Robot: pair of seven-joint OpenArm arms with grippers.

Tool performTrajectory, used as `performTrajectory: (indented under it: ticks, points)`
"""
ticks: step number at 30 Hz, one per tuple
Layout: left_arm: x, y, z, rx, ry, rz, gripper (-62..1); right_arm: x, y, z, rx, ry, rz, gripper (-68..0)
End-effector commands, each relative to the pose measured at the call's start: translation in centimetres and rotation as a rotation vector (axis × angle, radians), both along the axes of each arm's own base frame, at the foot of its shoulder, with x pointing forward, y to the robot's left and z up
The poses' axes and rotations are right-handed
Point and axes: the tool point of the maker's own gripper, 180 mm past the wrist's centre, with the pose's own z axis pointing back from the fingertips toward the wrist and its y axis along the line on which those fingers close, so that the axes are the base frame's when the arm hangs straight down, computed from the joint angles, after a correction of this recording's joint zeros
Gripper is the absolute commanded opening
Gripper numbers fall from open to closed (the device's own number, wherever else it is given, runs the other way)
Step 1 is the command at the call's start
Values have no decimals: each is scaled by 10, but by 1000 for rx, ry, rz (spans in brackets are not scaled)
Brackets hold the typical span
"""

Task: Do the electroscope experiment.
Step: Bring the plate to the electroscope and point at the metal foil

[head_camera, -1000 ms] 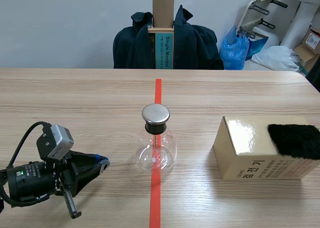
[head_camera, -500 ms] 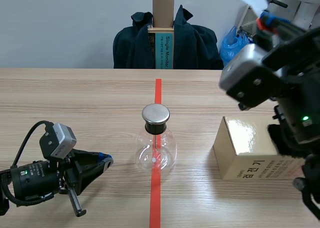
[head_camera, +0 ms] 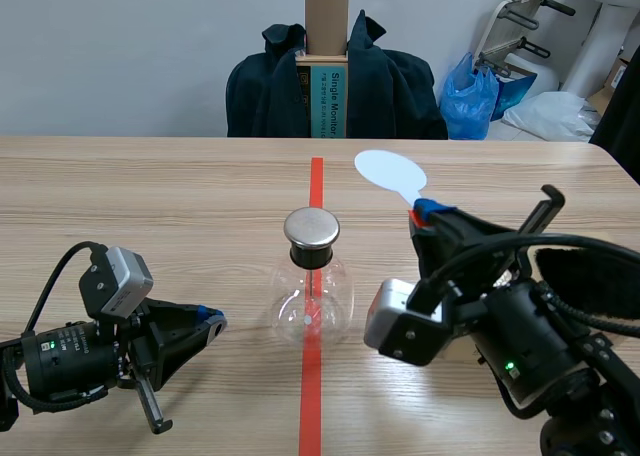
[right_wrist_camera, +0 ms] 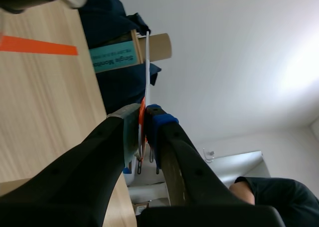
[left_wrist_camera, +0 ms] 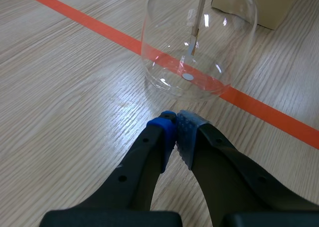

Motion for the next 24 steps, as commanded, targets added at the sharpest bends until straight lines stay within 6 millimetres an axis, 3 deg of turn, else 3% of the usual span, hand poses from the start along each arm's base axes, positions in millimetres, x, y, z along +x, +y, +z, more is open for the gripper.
performTrajectory:
  ticks: [1, 8, 24]
  points:
    - [8, -3, 12, -28, -33, 4, -582, 8, -1, 14, -9, -54, 9, -667]
    - [8, -3, 12, -28, -33, 4, -582, 0, 5, 2, -45, -43, 68, -667]
    - [8, -3, 12, -28, -33, 4, -582, -20, 30, 2, -87, -80, 243, -667]
